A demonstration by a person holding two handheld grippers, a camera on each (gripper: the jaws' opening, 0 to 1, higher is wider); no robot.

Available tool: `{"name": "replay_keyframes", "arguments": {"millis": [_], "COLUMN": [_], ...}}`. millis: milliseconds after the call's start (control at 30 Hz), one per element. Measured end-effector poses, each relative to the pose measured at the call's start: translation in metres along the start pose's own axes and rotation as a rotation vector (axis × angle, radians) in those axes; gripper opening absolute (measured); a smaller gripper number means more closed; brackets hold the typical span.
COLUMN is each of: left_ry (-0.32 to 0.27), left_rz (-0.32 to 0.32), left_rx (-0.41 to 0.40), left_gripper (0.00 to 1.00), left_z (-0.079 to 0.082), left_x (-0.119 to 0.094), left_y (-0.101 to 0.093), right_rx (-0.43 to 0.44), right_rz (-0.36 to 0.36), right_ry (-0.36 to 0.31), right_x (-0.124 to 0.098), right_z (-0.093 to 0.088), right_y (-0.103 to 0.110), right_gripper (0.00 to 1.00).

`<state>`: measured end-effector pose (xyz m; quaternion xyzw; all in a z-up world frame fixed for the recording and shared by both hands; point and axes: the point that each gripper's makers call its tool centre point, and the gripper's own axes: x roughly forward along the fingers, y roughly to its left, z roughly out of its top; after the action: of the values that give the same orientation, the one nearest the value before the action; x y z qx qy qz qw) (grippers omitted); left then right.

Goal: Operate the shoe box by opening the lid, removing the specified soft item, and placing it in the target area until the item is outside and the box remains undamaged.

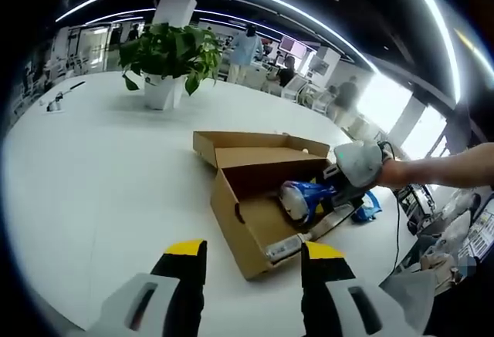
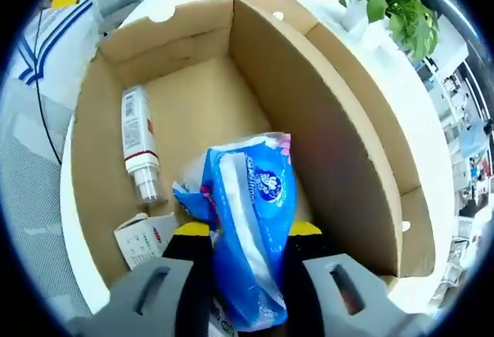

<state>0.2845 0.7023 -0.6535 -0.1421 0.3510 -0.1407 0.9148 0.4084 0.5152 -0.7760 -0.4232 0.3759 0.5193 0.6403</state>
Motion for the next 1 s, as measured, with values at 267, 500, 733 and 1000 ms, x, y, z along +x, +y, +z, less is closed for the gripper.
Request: {"name": "replay_keyframes", "arguments": {"millis": [267,500,733,1000], "left_ry": [-0.008,-0.014,-0.019,-0.019], "left_rz": [-0.006,-0.016,-0.031,-0.050], "left_rx": [-0.006,-0.011,0.011,0.039], "left_gripper": [0.49,0.49,0.50,0.50], "left_z": [-0.001,-0.002,0.002,0.006], "left_x": [-0.002,-0.003,-0.007,-0.010], "left_y": [-0.006,-0.011,-0.021,-0.034], "right_rx": [-0.010,-0.006,-0.010,-0.017], "right_rz": [-0.046,-0.092,-0.121,-0.152], "right_ry": [-0.047,-0.085,-0.106,-0.126], "right_x": [-0.021,-0.041,-0.057,-0.079], "right_z": [0.012,0.019,0.022,0.025], "right_y": [-0.002,-0.008,-0.010,-0.011], "right_gripper": [0.25,0.25,0.25,0.25]}}
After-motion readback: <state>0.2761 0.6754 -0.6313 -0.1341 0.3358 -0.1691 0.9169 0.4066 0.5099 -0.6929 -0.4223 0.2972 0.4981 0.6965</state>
